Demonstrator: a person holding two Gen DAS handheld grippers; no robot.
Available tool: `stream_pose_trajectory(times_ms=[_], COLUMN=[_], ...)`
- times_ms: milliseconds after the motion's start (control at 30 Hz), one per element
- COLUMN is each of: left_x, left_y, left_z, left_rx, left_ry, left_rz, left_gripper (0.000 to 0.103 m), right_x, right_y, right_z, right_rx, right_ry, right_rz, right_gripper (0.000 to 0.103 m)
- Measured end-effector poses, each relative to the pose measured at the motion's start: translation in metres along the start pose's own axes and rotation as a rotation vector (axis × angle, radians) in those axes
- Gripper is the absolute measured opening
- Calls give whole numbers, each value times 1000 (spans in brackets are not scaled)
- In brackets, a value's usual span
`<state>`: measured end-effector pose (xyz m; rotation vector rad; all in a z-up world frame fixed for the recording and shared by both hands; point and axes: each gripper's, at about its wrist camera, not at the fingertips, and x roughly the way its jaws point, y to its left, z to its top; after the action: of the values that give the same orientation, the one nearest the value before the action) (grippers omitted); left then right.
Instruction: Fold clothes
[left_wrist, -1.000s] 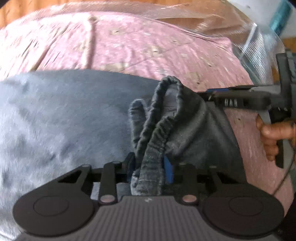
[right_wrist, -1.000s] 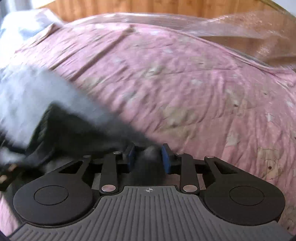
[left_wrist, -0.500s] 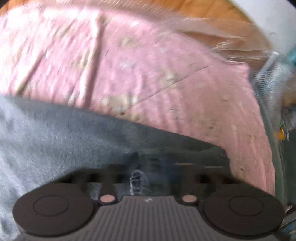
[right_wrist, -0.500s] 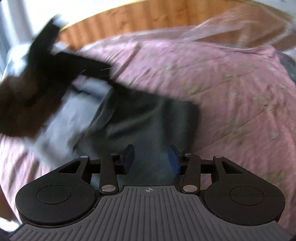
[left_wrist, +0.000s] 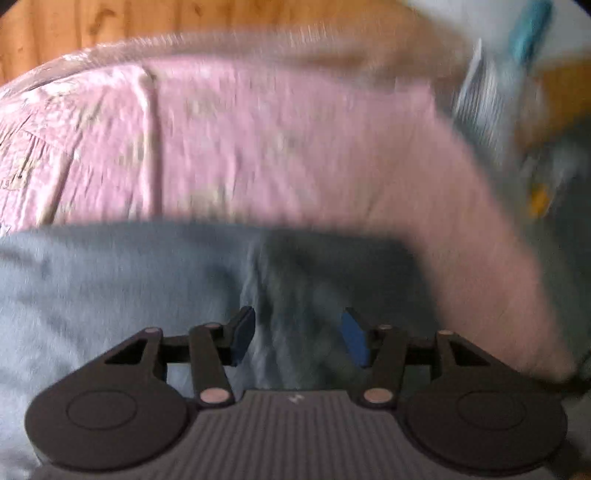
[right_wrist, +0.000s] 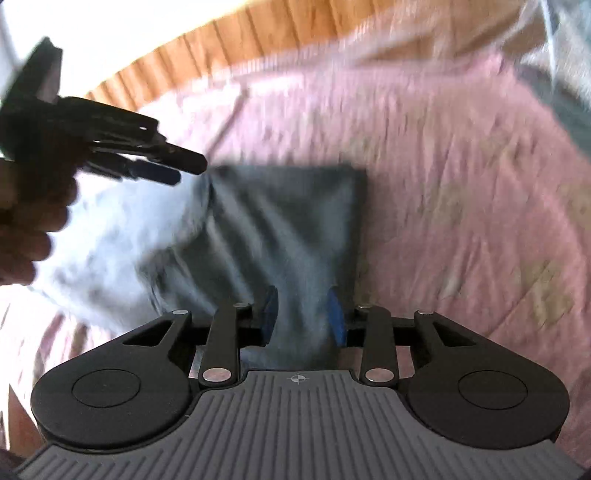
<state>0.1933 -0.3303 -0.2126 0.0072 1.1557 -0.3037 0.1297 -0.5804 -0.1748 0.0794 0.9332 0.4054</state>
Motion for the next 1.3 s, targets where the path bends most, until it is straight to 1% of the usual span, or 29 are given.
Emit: stream_pose_trajectory(times_ms=[67, 100, 167, 200, 233, 267, 300, 333, 400, 533, 567, 600, 633, 667, 700, 767, 800, 833, 867, 900, 933, 967, 1000, 1033, 1067, 1100, 1200, 1267, 1300], left_x=[5, -1, -16, -24, -31, -36, -40, -44, -49, -41, -38, -37, -37, -37, -43, -71, -84, -96, -103, -106, -103, -96, -88, -80, -70, -61, -45, -45, -49], left_y=[5, 5, 3, 2, 1, -6, -17, -27, -47, -91, -95, -92, -87, -81, -67, -20, 6, 33, 61, 87, 116, 135, 151, 167, 177, 183, 190, 194, 195], left_z=[-9, -7, 2, 6, 11, 18, 27, 35, 51, 60, 61, 58, 53, 48, 46, 38, 32, 25, 17, 8, -1, -8, -14, -21, -26, -31, -45, -54, -58], left_rx=[4, 2, -2, -3, -5, 12, 38, 65, 123, 311, 360, 395, 424, 453, 431, 335, 269, 196, 124, 52, -30, -86, -128, -170, -190, -191, -198, -221, -239], left_ry=[0, -8, -23, -31, -38, -39, -36, -33, -24, 77, 97, 105, 108, 112, 99, 28, 3, -18, -27, -30, -19, -9, -3, 3, 18, 33, 38, 22, 6], left_rz=[11, 3, -18, -29, -40, -61, -86, -112, -156, -226, -223, -197, -164, -132, -127, -147, -155, -165, -169, -170, -163, -164, -170, -176, -183, -202, -202, -205, -216], left_gripper=[53, 53, 55, 61, 71, 75, 84, 89, 92, 98, 98, 89, 39, 10, 7, 7, 7, 7, 7, 8, 8, 8, 8, 8, 9, 14, 28, 36, 47], right_x=[4, 0, -10, -12, -11, -6, 1, 4, -3, -33, -37, -40, -41, -40, -37, -34, -37, -44, -49, -54, -59, -60, -52, -39, -21, -1, 56, 68, 68], right_y=[1, -1, -9, -12, -15, -16, -16, -10, 14, 86, 103, 120, 134, 145, 155, 167, 170, 173, 175, 176, 177, 177, 177, 177, 179, 180, 182, 188, 190], right_z=[-8, -6, -1, 1, 2, 2, 2, 2, 6, 18, 20, 21, 21, 20, 19, 16, 14, 13, 14, 16, 19, 22, 27, 32, 35, 35, 28, 22, 23], right_rx=[-20, 3, 91, 123, 148, 166, 173, 150, 46, -264, -324, -374, -408, -428, -443, -443, -429, -409, -381, -346, -311, -274, -237, -199, -167, -151, -154, -203, -223], right_ry=[13, 19, -19, -43, -46, -29, 1, 19, -6, -118, -145, -169, -190, -205, -210, -239, -267, -299, -327, -352, -376, -378, -348, -307, -255, -193, 13, 76, 99], right_rz=[-15, -15, -25, -35, -37, -31, -18, -20, -80, -194, -205, -205, -194, -183, -171, -139, -108, -68, -29, 9, 47, 83, 111, 135, 153, 156, 129, 112, 124], right_gripper=[36, 37, 54, 70, 72, 67, 31, 7, 5, 5, 5, 4, 4, 4, 4, 5, 10, 24, 33, 50, 52, 50, 47, 37, 32, 22, 17, 18, 21])
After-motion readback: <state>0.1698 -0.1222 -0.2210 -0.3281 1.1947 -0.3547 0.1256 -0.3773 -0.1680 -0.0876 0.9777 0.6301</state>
